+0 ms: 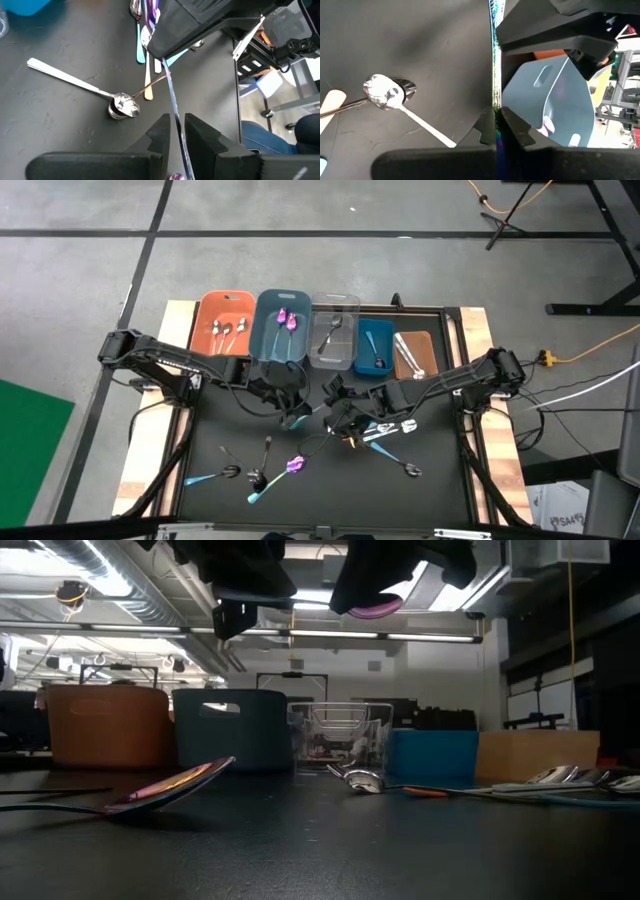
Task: Sort silverware by color (type)
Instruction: Put the purple spoon into the left blue bin
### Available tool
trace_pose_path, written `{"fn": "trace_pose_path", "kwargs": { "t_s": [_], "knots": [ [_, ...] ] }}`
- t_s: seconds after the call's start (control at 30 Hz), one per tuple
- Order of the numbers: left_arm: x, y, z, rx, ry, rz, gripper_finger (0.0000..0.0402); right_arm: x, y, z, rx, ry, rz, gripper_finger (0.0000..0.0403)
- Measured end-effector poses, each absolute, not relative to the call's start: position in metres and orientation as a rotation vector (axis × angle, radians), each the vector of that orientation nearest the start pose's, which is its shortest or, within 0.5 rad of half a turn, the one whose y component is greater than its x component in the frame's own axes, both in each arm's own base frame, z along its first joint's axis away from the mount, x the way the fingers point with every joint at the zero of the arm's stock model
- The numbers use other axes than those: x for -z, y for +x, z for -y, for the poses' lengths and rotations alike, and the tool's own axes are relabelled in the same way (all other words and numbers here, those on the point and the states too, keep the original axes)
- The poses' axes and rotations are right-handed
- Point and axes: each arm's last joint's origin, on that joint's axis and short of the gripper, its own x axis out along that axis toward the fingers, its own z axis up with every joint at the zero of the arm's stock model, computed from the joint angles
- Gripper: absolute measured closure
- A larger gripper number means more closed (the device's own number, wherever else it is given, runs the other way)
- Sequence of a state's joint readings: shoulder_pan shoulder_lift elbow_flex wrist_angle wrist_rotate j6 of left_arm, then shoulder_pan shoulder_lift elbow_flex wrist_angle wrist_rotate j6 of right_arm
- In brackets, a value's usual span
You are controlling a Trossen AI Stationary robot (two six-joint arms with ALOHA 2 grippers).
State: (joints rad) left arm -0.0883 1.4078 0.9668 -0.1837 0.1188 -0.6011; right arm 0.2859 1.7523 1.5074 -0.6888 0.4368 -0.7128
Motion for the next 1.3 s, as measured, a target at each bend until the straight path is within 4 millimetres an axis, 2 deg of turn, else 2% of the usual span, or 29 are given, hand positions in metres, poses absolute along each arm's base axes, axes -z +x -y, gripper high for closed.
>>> {"fn": "trace_pose_path", "kwargs": {
  "t_s": [0.37, 0.63, 1.03, 1.3],
  "knots": [
    [-0.2573, 0.3011, 0.0302, 0.011, -0.590, -0.668, 0.0352, -0.2899, 0.3676, -0.0946, -0.141, -0.998, -0.859, 0.0402],
    [-0.2564, 0.3009, 0.0297, -0.003, -0.587, -0.674, 0.0394, -0.2899, 0.3671, -0.0948, -0.151, -1.016, -0.863, 0.0402],
    [-0.2563, 0.3009, 0.0295, -0.019, -0.581, -0.670, 0.0399, -0.2901, 0.3673, -0.0952, -0.152, -1.015, -0.858, 0.0401],
    [-0.2570, 0.3014, 0.0292, -0.026, -0.578, -0.660, 0.0400, -0.2909, 0.3683, -0.0957, -0.154, -1.008, -0.843, 0.0342]
  ]
}}
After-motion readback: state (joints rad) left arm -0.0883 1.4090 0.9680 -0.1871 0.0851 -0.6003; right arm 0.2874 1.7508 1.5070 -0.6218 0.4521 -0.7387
